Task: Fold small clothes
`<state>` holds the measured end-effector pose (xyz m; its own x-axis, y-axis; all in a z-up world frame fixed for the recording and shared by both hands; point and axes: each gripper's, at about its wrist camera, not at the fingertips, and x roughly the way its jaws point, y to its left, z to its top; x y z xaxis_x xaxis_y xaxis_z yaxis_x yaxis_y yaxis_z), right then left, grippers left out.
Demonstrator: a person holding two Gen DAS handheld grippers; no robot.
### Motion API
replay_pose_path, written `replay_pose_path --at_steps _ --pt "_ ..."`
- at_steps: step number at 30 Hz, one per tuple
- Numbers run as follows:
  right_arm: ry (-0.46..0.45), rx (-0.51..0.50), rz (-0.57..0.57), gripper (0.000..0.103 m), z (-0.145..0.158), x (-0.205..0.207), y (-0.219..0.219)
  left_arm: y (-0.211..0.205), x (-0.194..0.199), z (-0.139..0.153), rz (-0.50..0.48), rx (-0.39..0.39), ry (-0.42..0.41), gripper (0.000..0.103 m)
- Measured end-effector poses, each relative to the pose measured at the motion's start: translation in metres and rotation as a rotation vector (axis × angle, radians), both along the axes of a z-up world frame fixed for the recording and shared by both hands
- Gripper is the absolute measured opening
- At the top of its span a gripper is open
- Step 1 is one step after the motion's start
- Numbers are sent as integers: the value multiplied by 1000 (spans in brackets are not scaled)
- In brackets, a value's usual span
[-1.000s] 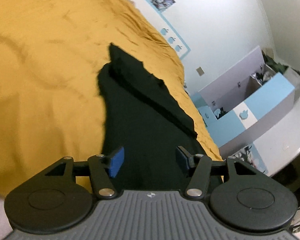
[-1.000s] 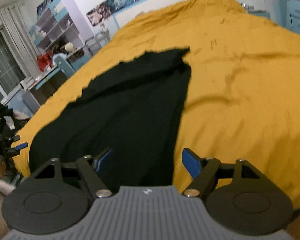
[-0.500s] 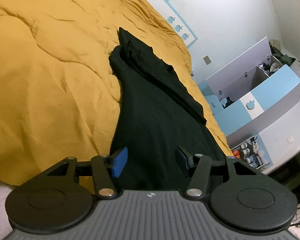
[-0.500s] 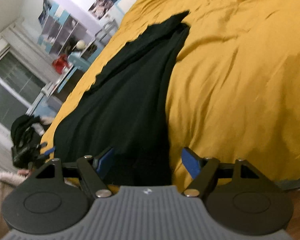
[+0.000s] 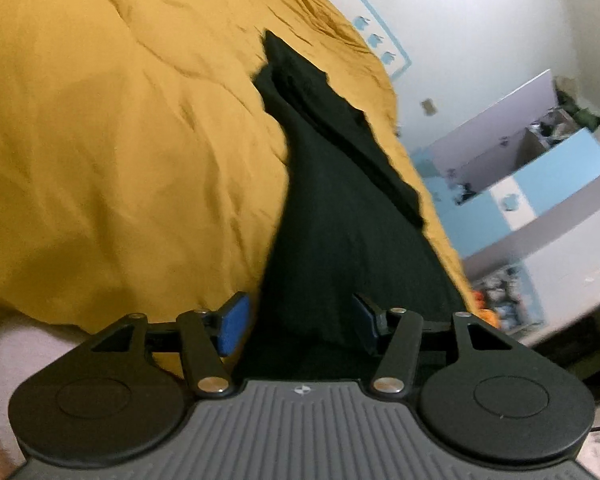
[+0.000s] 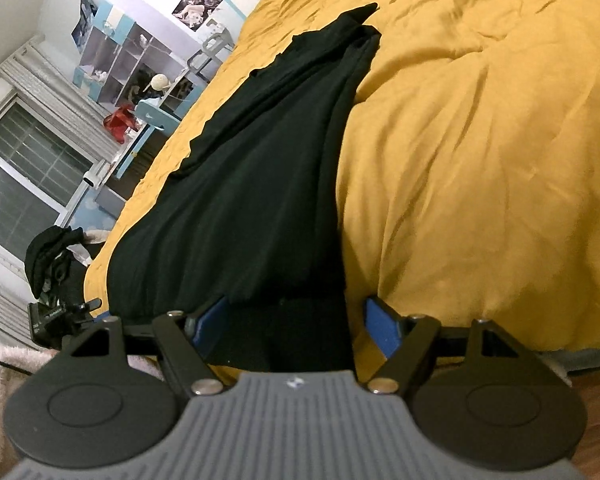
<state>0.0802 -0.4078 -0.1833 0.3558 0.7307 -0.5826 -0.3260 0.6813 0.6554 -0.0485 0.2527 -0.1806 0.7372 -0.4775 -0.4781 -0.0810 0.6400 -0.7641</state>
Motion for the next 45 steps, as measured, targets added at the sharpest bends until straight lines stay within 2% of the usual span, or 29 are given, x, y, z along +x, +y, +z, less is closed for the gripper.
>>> replay_pose_path --at_steps 2,5,10,13,15,16,17,18,20,23,25,28,32,35,37,42,45 --pt "3 -2 5 73 1 0 2 -4 7 -5 -45 -25 15 70" --pt "8 -6 25 74 2 1 4 -10 11 -11 -90 -20 31 70" --pt "14 -11 35 74 1 3 10 -11 7 -17 -72 -61 21 70" --pt "10 -29 52 71 3 3 12 -14 1 -15 -69 -46 8 70" --pt "3 -62 58 59 4 3 14 -18 -2 -12 -64 -26 -4 65" --pt "5 -78 54 47 3 3 13 -21 -1 -10 -66 -21 -5 62" --pt "8 -82 52 41 3 4 12 -24 -1 -10 -76 -18 4 54" --pt "11 -76 47 39 2 5 10 -28 1 -10 -87 -9 19 48" --pt "19 -55 38 37 2 6 5 -34 3 -10 -94 14 41 47" --pt "23 -33 40 33 0 5 3 -33 4 -11 -85 -48 23 46" --pt "31 -25 50 31 -2 4 3 -31 2 -11 -75 -85 14 38" --pt "69 -21 67 35 -9 5 3 -29 2 -17 -57 -97 35 36" --pt "63 13 57 18 -9 4 2 -27 0 -21 -25 -118 43 11" --pt "48 44 73 16 -1 -1 -1 -30 -4 -13 -31 -79 31 8" --pt "32 67 77 15 9 -4 -4 -31 -6 -8 -29 -84 30 7" --pt "10 203 74 12 27 -1 -4 -28 -5 -3 -7 -167 7 6" --pt "-8 321 38 11 33 4 -5 -26 -3 5 14 -259 -56 6"
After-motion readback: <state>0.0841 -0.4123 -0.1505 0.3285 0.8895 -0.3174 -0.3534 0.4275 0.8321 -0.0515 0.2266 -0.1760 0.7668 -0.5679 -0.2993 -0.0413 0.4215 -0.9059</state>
